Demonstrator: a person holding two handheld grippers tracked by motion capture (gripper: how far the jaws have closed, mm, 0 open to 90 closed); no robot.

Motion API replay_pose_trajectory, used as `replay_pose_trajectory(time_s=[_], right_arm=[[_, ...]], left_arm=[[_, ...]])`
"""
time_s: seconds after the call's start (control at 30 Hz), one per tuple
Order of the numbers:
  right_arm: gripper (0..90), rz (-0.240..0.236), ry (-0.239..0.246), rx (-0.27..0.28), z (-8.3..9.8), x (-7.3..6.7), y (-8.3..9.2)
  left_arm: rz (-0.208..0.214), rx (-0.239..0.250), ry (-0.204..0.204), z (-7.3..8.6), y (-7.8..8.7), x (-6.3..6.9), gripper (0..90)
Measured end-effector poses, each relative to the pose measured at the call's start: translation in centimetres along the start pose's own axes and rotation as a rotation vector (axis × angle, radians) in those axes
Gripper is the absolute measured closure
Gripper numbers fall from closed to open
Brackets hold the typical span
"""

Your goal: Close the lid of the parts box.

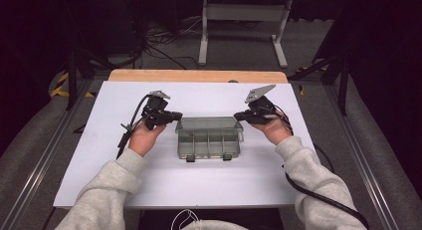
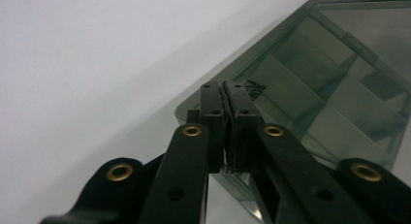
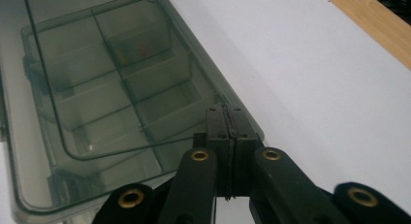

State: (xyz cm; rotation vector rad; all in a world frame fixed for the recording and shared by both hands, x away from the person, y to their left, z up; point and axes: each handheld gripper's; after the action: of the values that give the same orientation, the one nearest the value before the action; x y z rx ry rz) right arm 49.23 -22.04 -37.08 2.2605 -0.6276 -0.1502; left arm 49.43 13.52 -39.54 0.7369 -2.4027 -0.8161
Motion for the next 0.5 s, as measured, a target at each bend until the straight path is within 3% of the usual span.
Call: replay_pose_trajectory(time_s=[0.17,0.5], right_arm=[[90.0,-0.019,0.0,-0.01,0.2,-0.4,0.1],[90.0,-0.066,0.03,-0.037,0.2,-1.7,0.4]], left_arm=[[0.04,-0.011,0.001,0.2,0.3,0.1,86.5],[0.086,-0.054,-0.043,0.6,0.8,0.8,86.6]])
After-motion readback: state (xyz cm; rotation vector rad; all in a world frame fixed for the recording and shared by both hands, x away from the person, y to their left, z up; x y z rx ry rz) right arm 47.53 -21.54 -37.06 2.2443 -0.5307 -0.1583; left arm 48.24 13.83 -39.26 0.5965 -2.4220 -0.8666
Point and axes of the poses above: each handheld gripper's, and its own axes: y roughly backward along the jaws, z roughly out of its underside, x roughly to its right, and after that the axes turned 2 degrees about z, right-handed
